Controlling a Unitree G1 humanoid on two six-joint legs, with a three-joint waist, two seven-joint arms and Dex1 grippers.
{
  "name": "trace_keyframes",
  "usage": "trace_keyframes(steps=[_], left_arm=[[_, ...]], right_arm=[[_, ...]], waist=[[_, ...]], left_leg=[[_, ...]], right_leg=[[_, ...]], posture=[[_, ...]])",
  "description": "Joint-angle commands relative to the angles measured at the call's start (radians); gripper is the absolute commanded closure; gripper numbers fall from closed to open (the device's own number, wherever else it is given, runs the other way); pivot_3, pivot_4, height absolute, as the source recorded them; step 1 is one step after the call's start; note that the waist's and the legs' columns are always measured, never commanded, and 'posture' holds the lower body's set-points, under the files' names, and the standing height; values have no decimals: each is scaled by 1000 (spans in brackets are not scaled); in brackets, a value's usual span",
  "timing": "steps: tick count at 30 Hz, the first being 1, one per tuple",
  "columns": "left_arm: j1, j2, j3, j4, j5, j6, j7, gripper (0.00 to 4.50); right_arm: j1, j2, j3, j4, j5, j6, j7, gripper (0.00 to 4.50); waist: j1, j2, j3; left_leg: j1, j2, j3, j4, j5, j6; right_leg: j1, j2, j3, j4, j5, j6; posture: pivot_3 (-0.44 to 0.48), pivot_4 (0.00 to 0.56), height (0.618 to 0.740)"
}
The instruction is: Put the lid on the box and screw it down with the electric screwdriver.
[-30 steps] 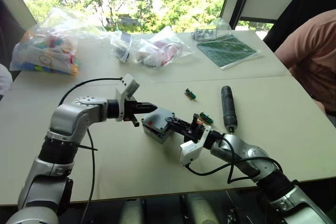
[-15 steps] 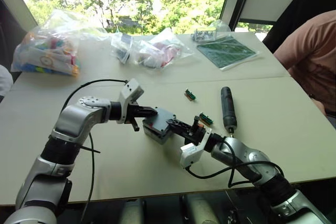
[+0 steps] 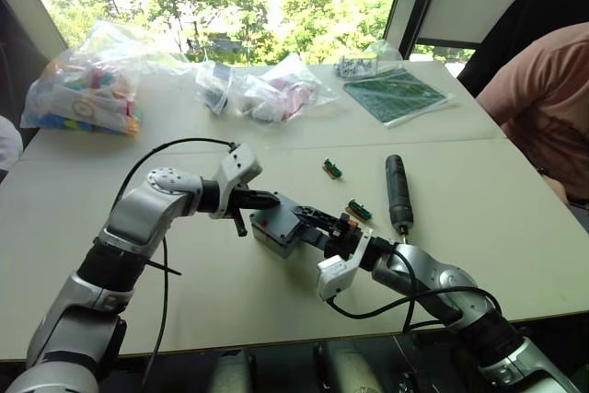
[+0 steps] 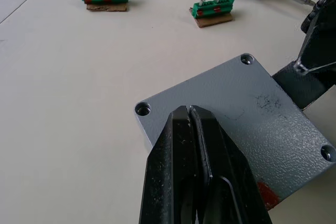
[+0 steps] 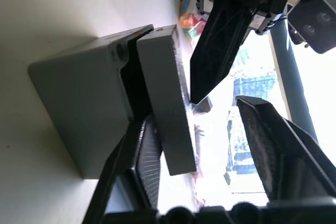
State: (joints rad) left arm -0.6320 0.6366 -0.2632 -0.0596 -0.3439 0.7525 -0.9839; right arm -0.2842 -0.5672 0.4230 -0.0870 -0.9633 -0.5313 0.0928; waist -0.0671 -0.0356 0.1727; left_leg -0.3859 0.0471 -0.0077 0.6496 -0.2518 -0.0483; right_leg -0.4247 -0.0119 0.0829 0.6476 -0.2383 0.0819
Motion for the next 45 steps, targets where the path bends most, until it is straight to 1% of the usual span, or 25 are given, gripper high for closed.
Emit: trace_keyframes(steps=[1, 4, 6, 8, 10, 17, 21, 23, 29, 31, 33, 34, 35, 36, 37, 38, 39, 41, 42, 45], left_arm=[[47, 15, -83, 10, 72, 2, 5, 4500], [79, 30, -129, 8, 124, -26, 8, 4500], [93, 29, -142, 3, 140, -27, 12, 4500], [100, 22, -144, 3, 153, -28, 17, 4500], [102, 17, -146, 4, 162, -28, 20, 4500], [107, 7, -146, 15, 185, -58, 21, 4500], [109, -8, -106, -4, 159, -101, 5, 4500], [109, -17, -58, -24, 126, -120, 3, 4500], [72, -43, 95, -77, -4, -63, 0, 4500], [50, -53, 157, -95, -72, -18, -1, 4500], [21, -67, 231, -111, -156, 43, 10, 4500], [5, -74, 264, -116, -191, 70, 22, 4500], [-14, -86, 302, -118, -231, 111, 45, 4500], [-38, -97, 344, -118, -277, 164, 73, 4500], [-53, -104, 372, -119, -309, 202, 94, 4500], [-63, -102, 395, -123, -336, 236, 107, 4500], [-67, -98, 407, -127, -354, 258, 117, 4500], [-80, -77, 440, -103, -375, 297, 139, 4500], [-80, -57, 437, -77, -355, 290, 144, 4500], [-38, 39, 305, 15, -191, 140, 94, 4500]], right_arm=[[31, -21, 5, -20, 7, -17, 9, 1422], [44, -34, -15, -45, 23, -20, 10, 1422], [50, -43, -23, -59, 31, -22, 13, 1422], [62, -54, -34, -74, 39, -23, 12, 1422], [69, -61, -43, -85, 46, -24, 13, 1422], [98, -74, -69, -112, 63, -38, 6, 1422], [131, -84, -97, -115, 90, -34, 4, 1422], [136, -79, -107, -111, 102, -24, 2, 1422], [131, -57, -117, -86, 125, -9, 4, 1422], [131, -53, -121, -79, 143, -5, 12, 1852], [136, -53, -130, -73, 176, -6, 17, 2512], [139, -55, -135, -72, 193, -7, 20, 2749], [144, -54, -142, -69, 226, -3, 31, 3159], [158, -40, -158, -71, 313, 27, 66, 3452], [169, -29, -170, -72, 377, 49, 93, 3946], [185, -14, -187, -83, 460, 83, 128, 4221], [195, -4, -199, -93, 513, 106, 152, 4367], [216, 21, -243, -144, 616, 172, 184, 4367], [230, 39, -264, -180, 681, 220, 203, 4367], [274, 105, -282, -322, 978, 482, 310, 4367]], waist=[[0, 0, -1], [1, 0, -4], [1, 0, -9], [1, 0, -10], [0, 0, -12], [1, 1, -15], [8, 1, -16], [7, 1, -15], [8, 1, -11], [8, 0, -7], [8, -2, -3], [7, -3, 0], [7, -3, 2], [7, -3, 3], [8, -5, 4], [8, -5, 4], [7, -5, 4], [4, -4, 4], [1, -4, 5], [-4, -3, 6]], left_leg=[[0, 0, 0, 0, 0, 0], [1, 0, 0, 0, 0, 0], [2, 0, 0, -1, 0, 1], [9, 0, 1, -2, -1, 2], [17, 0, 1, -2, -5, 7], [19, 0, 0, -3, -5, 8], [19, 0, 1, -3, -5, 8], [18, 0, 1, -3, -5, 8], [12, 0, 1, -3, -5, 8], [11, 0, 1, -3, -5, 8], [11, 0, 1, -3, -5, 8], [11, 0, 1, -3, -5, 8], [11, 0, 1, -3, -5, 8], [10, 0, 1, -3, -5, 8], [10, 0, 1, -3, -5, 8], [10, 0, 0, -3, -5, 8], [10, 0, 0, -3, -5, 8], [11, 0, 0, -3, -5, 8], [11, 0, 0, -3, -5, 8], [11, 1, -1, -3, -5, 8]], right_leg=[[0, 0, 0, 0, -1, 1], [1, 0, 0, 0, -1, 0], [3, 0, 0, 0, -2, -1], [8, 0, 0, 0, -3, 0], [16, 0, 0, -2, -7, 0], [18, 0, 0, -2, -8, 0], [18, -1, 0, -2, -8, 0], [17, -1, 0, -3, -8, 0], [11, 0, 0, -2, -8, 0], [10, 0, 0, -2, -8, 0], [10, 0, 0, -2, -8, 0], [10, 0, 0, -2, -8, 0], [10, 0, 0, -2, -8, 0], [10, 0, 0, -2, -8, 0], [10, 0, 0, -2, -8, 0], [10, 0, -1, -2, -8, 0], [11, 0, -1, -2, -8, 0], [11, 0, -1, -2, -8, 0], [11, 0, -1, -2, -8, 0], [11, 0, -1, -1, -8, 0]], posture=[[0, 150, 740], [0, 150, 740], [0, 150, 740], [0, 150, 740], [0, 150, 740], [0, 150, 740], [0, 150, 740], [0, 150, 740], [0, 150, 740], [0, 150, 740], [0, 150, 740], [0, 150, 740], [0, 150, 740], [0, 150, 740], [0, 150, 740], [0, 150, 740], [0, 150, 740], [0, 150, 740], [0, 150, 740], [0, 150, 740]])
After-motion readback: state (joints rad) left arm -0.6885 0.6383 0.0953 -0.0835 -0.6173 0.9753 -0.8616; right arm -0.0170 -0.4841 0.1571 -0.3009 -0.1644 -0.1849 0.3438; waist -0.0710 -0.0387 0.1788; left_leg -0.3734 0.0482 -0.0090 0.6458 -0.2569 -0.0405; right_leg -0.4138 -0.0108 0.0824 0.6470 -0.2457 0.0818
